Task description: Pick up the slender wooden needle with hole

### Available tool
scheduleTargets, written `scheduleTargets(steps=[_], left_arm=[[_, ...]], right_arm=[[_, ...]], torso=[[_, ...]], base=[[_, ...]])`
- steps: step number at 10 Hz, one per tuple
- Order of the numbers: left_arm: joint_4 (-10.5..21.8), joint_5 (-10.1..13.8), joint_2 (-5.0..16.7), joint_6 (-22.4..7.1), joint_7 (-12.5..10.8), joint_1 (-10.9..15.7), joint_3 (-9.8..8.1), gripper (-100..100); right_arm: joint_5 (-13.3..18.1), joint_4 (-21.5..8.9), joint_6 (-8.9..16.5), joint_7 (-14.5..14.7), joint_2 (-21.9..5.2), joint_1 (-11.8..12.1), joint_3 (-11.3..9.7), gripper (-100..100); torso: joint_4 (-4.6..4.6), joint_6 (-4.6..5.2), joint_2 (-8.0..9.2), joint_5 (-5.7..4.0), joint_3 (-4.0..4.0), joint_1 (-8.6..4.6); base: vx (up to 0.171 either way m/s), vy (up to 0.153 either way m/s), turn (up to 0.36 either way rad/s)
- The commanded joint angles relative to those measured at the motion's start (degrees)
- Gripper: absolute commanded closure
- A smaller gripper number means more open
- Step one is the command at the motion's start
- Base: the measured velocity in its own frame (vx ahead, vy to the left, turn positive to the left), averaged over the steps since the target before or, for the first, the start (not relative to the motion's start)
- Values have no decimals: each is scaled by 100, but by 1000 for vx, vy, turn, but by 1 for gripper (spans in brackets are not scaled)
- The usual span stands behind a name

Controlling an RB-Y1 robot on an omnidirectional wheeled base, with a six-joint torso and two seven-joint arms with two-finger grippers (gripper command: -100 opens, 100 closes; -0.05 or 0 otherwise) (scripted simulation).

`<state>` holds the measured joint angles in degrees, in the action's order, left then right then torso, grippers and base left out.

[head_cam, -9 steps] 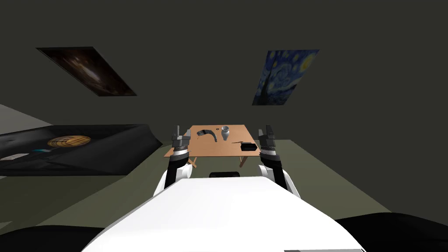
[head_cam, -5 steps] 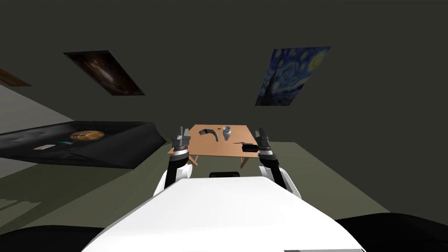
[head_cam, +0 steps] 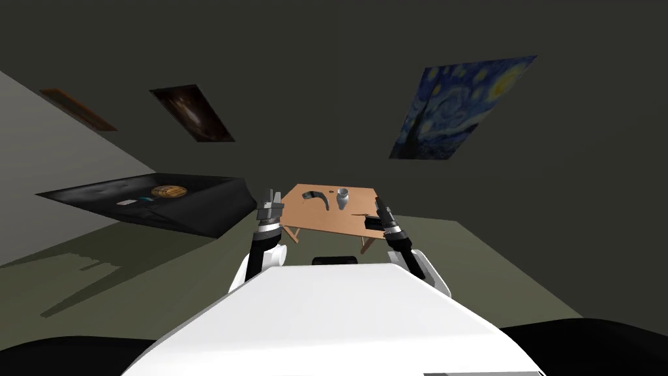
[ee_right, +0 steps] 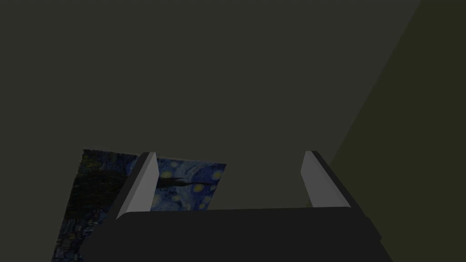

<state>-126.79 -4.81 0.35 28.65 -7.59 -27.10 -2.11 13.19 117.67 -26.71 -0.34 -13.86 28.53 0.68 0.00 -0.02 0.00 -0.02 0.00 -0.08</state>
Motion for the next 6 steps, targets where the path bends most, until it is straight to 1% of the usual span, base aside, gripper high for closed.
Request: scheduleTargets(steps=[1,2,3,4,5,6], left_arm=[[0,0,0,0,0,0,0,0],[0,0,0,0,0,0,0,0],[0,0,0,0,0,-1,-1,0],[0,0,0,0,0,0,0,0],[0,0,0,0,0,0,0,0],[0,0,0,0,0,-1,-1,0]], right_arm=[[190,-286,39,21,-286,-79,-113,-100],[190,-354,39,21,-300,-79,-113,-100],[312,-605,42,35,-504,-107,-190,-100],[436,-826,44,56,-674,-131,-280,-100],[436,-869,44,56,-707,-131,-280,-100],[561,-1143,46,82,-908,-153,-379,-100]], torso=[[0,0,0,0,0,0],[0,-1,0,0,0,-2],[0,4,0,0,0,-2],[0,0,0,0,0,0],[0,0,0,0,0,0],[0,5,0,0,0,-1]], base=[[-11,-20,284],[-9,-22,103],[-10,-12,229],[-13,-16,322],[-10,-16,120],[-10,-9,236]])
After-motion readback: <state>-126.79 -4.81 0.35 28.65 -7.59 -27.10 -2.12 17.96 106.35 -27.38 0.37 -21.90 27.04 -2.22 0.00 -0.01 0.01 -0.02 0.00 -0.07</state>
